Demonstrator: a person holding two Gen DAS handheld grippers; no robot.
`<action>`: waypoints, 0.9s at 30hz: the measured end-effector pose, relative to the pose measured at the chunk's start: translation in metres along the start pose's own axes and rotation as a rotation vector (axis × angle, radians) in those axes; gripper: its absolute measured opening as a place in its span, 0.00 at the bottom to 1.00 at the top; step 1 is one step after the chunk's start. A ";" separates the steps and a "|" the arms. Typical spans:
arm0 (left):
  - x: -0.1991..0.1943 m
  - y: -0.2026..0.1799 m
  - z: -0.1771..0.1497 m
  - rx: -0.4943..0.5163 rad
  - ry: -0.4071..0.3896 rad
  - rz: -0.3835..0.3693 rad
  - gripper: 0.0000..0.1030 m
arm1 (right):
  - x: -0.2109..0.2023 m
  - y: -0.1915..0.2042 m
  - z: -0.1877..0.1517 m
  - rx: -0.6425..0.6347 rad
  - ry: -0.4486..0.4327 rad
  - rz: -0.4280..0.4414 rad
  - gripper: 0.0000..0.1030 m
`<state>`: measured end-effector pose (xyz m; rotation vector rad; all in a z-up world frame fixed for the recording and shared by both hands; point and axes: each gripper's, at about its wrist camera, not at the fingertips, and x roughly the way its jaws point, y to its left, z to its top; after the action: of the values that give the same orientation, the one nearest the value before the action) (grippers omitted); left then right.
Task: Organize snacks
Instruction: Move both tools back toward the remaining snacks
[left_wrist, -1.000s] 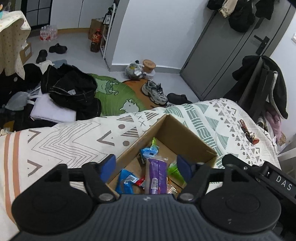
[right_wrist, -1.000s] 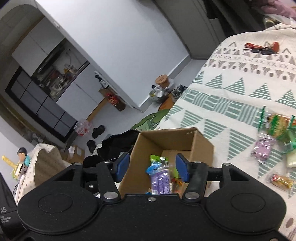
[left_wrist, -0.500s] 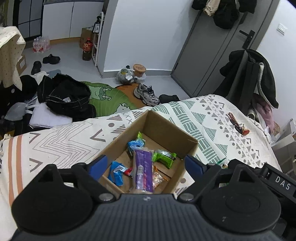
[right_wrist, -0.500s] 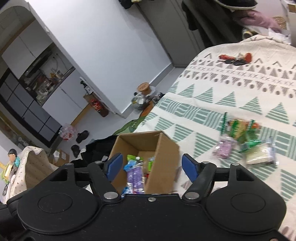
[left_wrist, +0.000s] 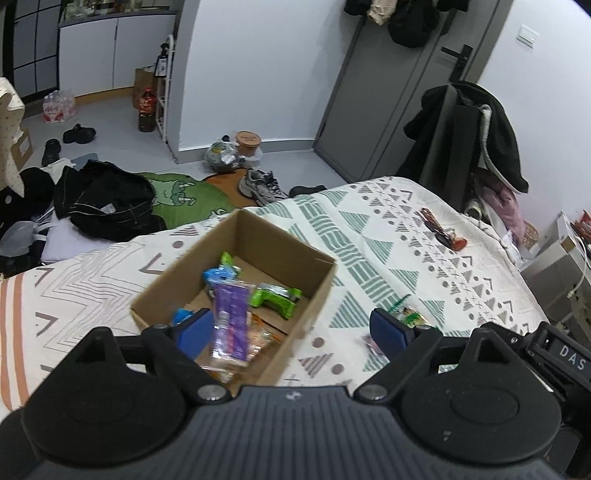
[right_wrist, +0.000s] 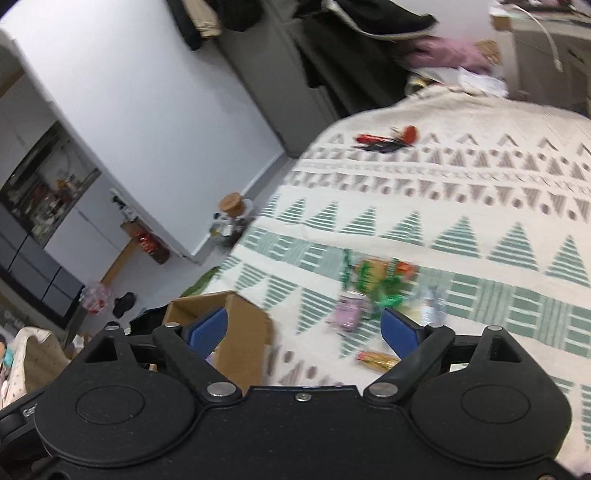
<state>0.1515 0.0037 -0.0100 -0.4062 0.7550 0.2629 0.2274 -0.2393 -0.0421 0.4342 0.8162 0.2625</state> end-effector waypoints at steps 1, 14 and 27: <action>0.000 -0.004 -0.001 0.004 0.000 -0.002 0.88 | -0.001 -0.005 0.001 0.017 0.006 -0.004 0.87; 0.004 -0.058 -0.020 0.044 -0.004 -0.036 0.88 | -0.027 -0.045 0.013 0.089 -0.005 0.009 0.92; 0.027 -0.096 -0.031 0.074 0.020 -0.063 0.88 | -0.022 -0.088 0.019 0.237 -0.014 -0.053 0.93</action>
<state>0.1877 -0.0933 -0.0247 -0.3626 0.7675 0.1718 0.2324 -0.3311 -0.0575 0.6351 0.8476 0.1136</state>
